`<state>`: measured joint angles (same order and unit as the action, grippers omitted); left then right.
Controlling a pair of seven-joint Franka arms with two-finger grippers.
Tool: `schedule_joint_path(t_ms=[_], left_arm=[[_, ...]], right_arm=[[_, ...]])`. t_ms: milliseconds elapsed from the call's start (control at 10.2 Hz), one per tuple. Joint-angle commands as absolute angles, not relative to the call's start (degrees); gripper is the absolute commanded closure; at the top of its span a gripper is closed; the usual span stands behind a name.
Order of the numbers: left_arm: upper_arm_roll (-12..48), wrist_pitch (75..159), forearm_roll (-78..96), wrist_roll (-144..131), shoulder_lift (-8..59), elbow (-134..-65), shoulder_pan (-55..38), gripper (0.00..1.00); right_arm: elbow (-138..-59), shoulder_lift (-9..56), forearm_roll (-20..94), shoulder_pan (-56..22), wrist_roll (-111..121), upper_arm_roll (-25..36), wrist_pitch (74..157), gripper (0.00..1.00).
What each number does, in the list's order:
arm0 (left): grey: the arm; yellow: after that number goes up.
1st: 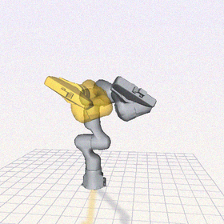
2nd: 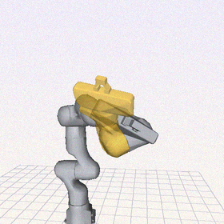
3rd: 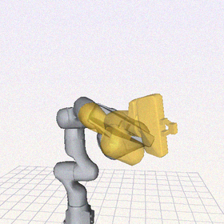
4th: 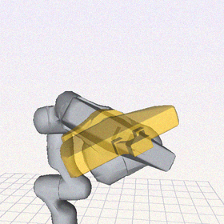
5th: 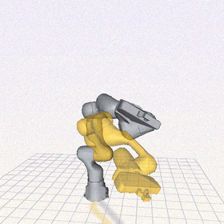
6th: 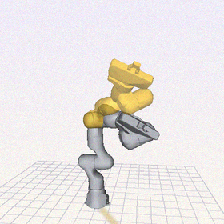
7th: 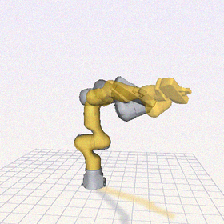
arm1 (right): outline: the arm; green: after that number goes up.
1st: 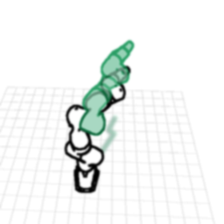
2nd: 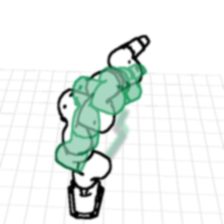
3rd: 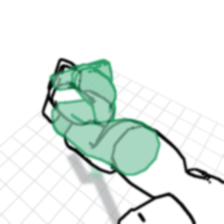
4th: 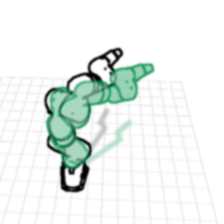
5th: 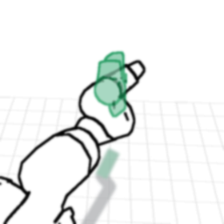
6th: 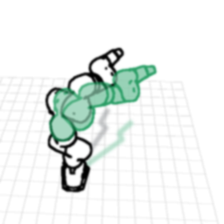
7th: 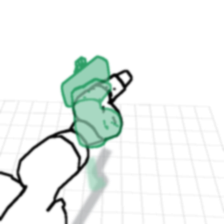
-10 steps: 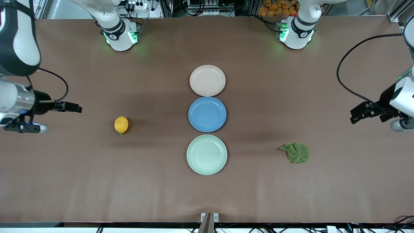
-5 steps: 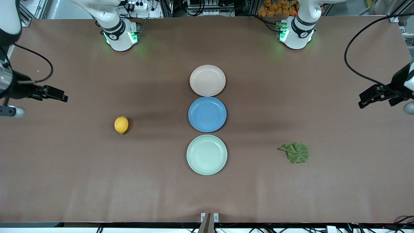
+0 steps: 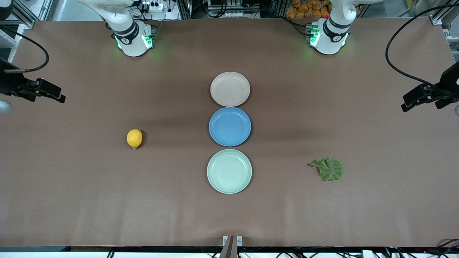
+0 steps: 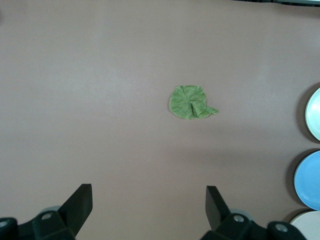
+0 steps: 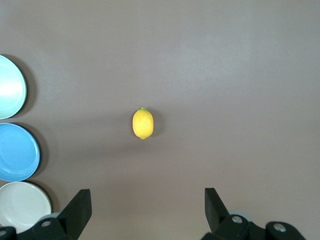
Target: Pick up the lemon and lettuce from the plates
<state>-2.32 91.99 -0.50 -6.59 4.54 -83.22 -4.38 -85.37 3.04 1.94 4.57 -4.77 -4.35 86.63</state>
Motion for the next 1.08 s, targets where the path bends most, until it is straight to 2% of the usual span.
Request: schedule_joint_path(t_ms=[0,195,489,977], left_arm=[[-2.2,91.5,0.5,-6.3,2.5,-85.3,-3.9,0.00],[-2.2,90.9,0.5,-6.3,1.9,-85.3,-4.0,0.00],[-2.2,90.7,0.5,-6.1,2.0,-84.8,-4.0,0.00],[-2.2,90.7,0.5,-6.1,2.0,-84.6,-4.0,0.00]], right_arm=[[-86.1,1.7,-0.5,2.7,-4.4,-3.0,87.6,0.00],[-86.1,1.7,-0.5,2.6,-4.0,-1.9,87.7,0.00],[-85.9,1.8,-0.4,-3.8,-4.1,5.5,87.6,0.00],[-84.6,2.5,-0.1,-4.0,-4.7,5.3,87.6,0.00]])
